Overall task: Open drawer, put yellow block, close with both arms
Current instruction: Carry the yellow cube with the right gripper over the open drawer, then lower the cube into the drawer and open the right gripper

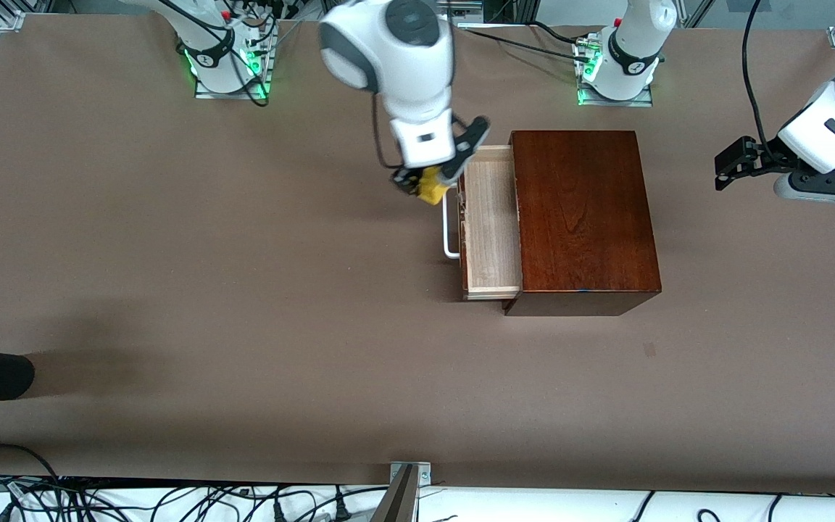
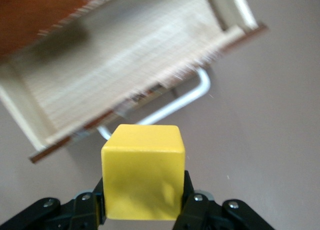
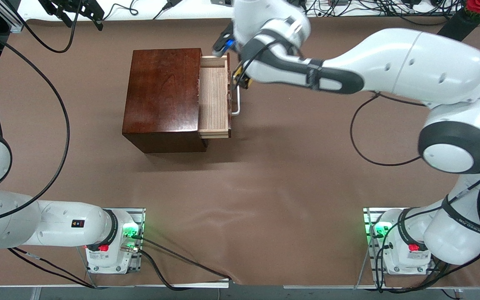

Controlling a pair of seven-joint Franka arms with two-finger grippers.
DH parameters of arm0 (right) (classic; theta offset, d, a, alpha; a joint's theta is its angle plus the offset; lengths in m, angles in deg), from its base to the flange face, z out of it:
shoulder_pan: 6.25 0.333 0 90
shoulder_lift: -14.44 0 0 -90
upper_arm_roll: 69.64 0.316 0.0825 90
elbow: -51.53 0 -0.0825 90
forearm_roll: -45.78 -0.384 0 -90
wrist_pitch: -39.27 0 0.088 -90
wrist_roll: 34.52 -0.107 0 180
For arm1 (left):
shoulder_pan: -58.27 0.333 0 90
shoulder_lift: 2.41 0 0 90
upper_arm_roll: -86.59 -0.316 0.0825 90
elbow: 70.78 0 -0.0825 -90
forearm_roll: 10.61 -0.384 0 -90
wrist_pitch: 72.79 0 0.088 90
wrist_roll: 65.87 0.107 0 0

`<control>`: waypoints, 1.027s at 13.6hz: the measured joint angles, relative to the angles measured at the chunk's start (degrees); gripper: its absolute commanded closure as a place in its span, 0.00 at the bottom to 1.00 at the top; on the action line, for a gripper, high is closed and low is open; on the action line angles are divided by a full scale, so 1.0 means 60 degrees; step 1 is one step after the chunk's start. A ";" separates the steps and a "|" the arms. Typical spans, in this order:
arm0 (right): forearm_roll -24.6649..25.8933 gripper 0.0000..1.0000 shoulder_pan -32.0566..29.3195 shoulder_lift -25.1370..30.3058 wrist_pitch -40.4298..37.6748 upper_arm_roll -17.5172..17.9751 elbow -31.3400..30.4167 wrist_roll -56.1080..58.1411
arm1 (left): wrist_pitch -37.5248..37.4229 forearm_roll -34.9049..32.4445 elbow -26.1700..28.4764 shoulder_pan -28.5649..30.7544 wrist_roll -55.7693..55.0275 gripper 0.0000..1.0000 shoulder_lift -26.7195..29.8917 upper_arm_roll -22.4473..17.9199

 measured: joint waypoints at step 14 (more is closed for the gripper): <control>0.1454 1.00 0.1548 -0.2118 0.0367 -0.0085 0.1729 0.2663 | -0.0001 0.0001 0.0000 0.0001 0.0000 0.00 0.0000 0.0000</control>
